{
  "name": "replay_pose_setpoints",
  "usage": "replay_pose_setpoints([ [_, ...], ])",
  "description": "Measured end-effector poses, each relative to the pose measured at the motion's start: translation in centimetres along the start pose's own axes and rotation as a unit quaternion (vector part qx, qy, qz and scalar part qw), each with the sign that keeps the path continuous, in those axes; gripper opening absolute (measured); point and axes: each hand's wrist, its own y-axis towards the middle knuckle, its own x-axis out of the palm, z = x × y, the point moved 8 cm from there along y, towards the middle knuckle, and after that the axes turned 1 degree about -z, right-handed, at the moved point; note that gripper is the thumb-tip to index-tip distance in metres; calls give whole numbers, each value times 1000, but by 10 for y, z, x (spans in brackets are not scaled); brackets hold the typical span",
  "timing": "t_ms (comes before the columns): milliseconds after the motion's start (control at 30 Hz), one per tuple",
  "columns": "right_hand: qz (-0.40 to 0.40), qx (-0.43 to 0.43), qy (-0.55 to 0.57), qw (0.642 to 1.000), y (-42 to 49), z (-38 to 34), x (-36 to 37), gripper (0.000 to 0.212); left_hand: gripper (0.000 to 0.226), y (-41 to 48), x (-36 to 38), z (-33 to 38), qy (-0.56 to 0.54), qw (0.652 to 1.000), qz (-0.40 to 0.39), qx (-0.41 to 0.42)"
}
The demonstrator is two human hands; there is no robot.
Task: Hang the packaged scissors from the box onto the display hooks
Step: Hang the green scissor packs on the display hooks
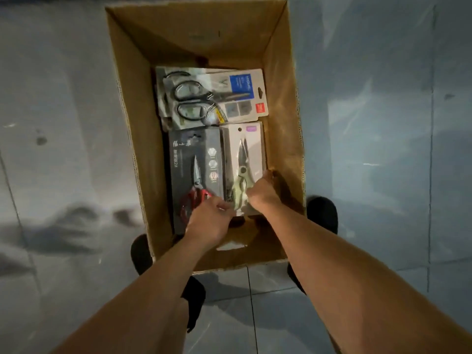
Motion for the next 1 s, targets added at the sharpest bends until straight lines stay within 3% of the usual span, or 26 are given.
replay_pose_setpoints([
  [100, 65, 40, 52, 996, 13, 10, 11, 75, 20, 8, 2, -11, -10, 1000, -3, -2],
  [200, 106, 46, 114, 987, 18, 16, 7, 74, 18, 14, 3, -17, -28, 1000, 0, -13],
  [333, 48, 36, 236, 970, 24, 12, 11, 76, 13, 19, 3, -22, -66, 997, 6, -35],
  [533, 63, -75, 120, 988, -25, -16, -23, 40, 11, 11, 1, -26, -114, 990, 30, -83],
  [633, 92, -102, 24, 990, -73, -21, -58, 45, 16, 4, 0, -17, -118, 988, 39, -93],
  [867, 98, -149, -60, 982, -123, -2, -112, 36, 42, 27, 24, 26, -105, 992, 47, -54],
  [1000, 105, -207, -99, 968, -136, -7, -120, 28, 29, 66, 43, 32, -88, 993, 57, -61],
])
